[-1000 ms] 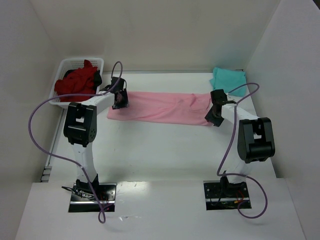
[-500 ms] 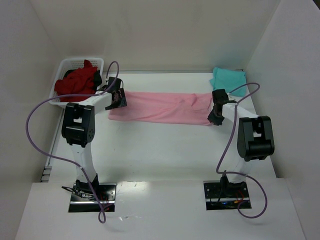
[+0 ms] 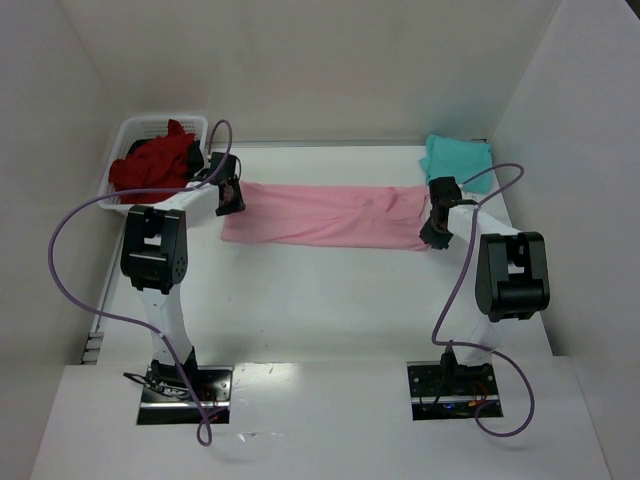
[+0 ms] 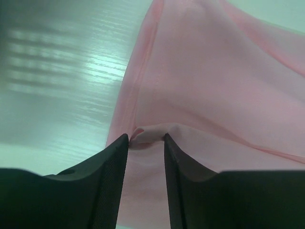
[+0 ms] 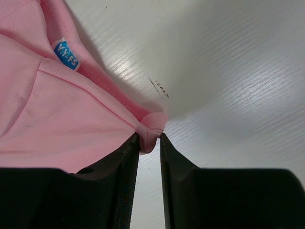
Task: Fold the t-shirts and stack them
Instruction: Fold the other side of the tshirt into a rectangle
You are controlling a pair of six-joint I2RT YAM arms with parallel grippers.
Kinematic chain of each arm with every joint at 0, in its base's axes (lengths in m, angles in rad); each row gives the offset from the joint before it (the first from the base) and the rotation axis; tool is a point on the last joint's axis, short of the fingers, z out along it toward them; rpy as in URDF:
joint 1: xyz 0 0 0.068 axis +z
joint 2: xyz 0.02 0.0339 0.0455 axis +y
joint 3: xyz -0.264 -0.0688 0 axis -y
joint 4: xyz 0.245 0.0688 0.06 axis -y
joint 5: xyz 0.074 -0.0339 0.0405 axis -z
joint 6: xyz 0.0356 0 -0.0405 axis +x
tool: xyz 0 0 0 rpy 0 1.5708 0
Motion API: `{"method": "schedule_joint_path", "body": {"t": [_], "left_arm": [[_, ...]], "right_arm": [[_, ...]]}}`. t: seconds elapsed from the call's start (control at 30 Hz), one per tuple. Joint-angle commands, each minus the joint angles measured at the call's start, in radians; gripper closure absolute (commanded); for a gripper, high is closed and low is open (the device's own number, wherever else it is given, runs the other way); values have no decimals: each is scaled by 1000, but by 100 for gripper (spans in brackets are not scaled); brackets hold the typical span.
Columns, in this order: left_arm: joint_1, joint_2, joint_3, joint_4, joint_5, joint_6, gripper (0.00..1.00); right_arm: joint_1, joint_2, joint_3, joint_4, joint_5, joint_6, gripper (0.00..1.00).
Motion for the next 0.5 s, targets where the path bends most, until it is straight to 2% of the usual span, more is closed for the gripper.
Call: {"method": "schedule_joint_path", "body": {"t": [0.0, 0.13, 0.3, 0.47], "left_arm": [[8, -30, -8, 55, 53, 28, 60], [17, -10, -8, 63, 73, 19, 68], [37, -10, 1, 63, 61, 9, 83], [48, -10, 1, 63, 23, 0, 85]], "right_arm": [[-9, 10, 40, 23, 23, -22, 71], [-9, 10, 40, 23, 23, -22, 71], [-9, 10, 40, 23, 25, -22, 71], [-9, 10, 40, 23, 40, -22, 72]]}}
